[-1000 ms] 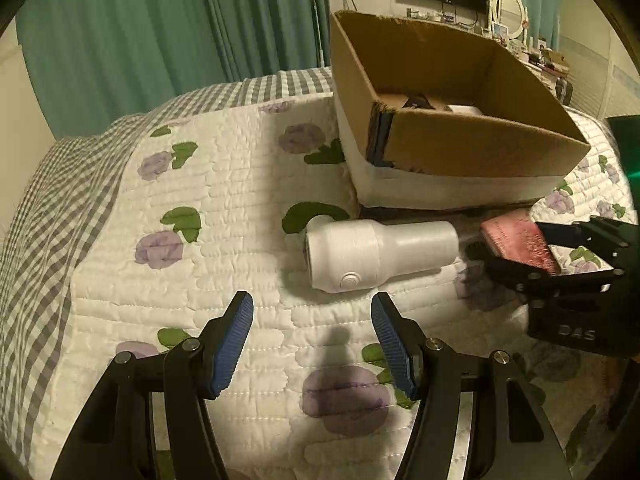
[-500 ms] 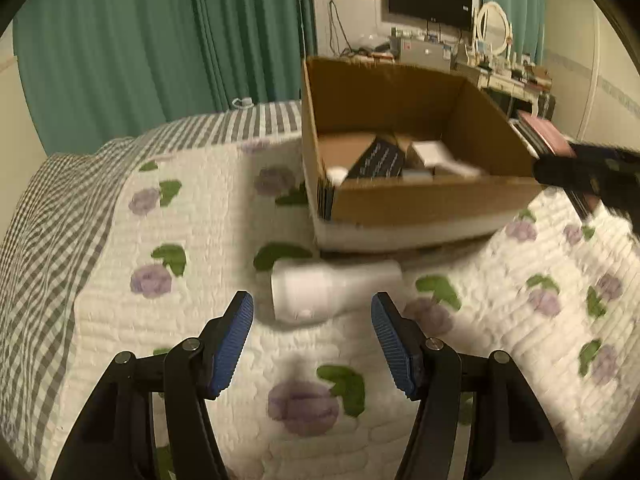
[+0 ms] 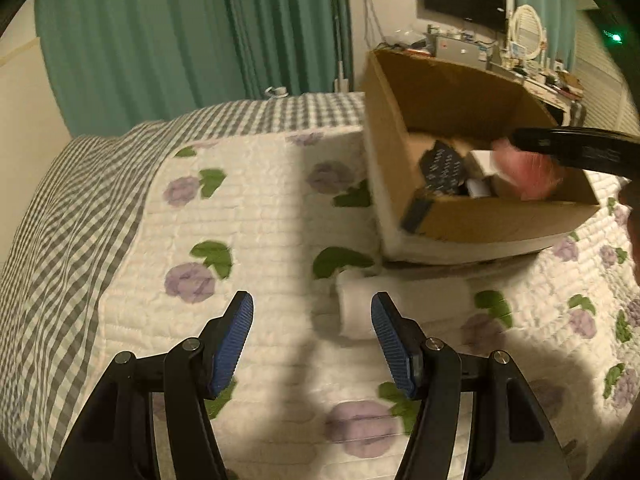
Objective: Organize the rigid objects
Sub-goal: 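Drop the pink card into the box with the right gripper, then grasp the white cylindrical bottle with the right gripper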
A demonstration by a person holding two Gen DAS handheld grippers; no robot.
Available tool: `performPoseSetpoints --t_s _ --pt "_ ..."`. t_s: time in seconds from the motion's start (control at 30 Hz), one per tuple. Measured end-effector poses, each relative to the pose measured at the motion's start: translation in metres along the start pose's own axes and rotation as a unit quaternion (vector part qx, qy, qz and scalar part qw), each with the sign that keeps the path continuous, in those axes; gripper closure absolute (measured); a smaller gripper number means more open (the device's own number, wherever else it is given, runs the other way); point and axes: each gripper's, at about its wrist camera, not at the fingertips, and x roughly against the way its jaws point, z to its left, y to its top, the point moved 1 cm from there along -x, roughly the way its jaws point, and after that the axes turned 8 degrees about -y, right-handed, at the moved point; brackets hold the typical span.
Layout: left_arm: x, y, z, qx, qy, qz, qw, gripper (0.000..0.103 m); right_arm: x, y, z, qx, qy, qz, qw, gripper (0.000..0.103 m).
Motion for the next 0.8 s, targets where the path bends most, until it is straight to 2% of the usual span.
performPoseSetpoints --t_s 0.1,0.17,0.27,0.33,0.5,0.6,0.7,0.8 --pt "0.001 -0.005 0.011 0.011 0.006 0.003 0.9999 0.039 0.031 -0.007 0.011 0.017 0.038 -0.033 0.999 0.022" --pt "0.005 -0.006 0.016 0.017 0.011 0.004 0.9998 0.039 0.050 -0.009 0.025 0.038 0.081 -0.047 0.995 0.022" --pt "0.015 -0.010 0.026 0.031 0.022 0.001 0.9993 0.039 0.072 -0.017 0.056 0.082 0.144 -0.057 0.985 0.022" --pt "0.019 -0.011 0.031 0.036 0.030 0.001 0.9989 0.039 0.075 -0.027 0.083 0.128 0.173 -0.046 0.975 0.022" --pt "0.021 -0.018 0.044 0.047 0.051 0.006 0.9976 0.039 0.055 -0.058 0.134 0.211 0.181 -0.009 0.961 0.022" --pt "0.013 -0.025 0.051 0.055 0.065 0.020 0.9962 0.039 0.024 -0.068 0.154 0.246 0.170 0.020 0.954 0.022" --pt "0.006 -0.028 0.056 0.062 0.064 0.030 0.9956 0.039 0.000 -0.069 0.165 0.261 0.157 0.037 0.952 0.023" --pt "0.001 -0.031 0.059 0.066 0.062 0.036 0.9953 0.039 -0.016 -0.071 0.172 0.269 0.157 0.050 0.949 0.030"
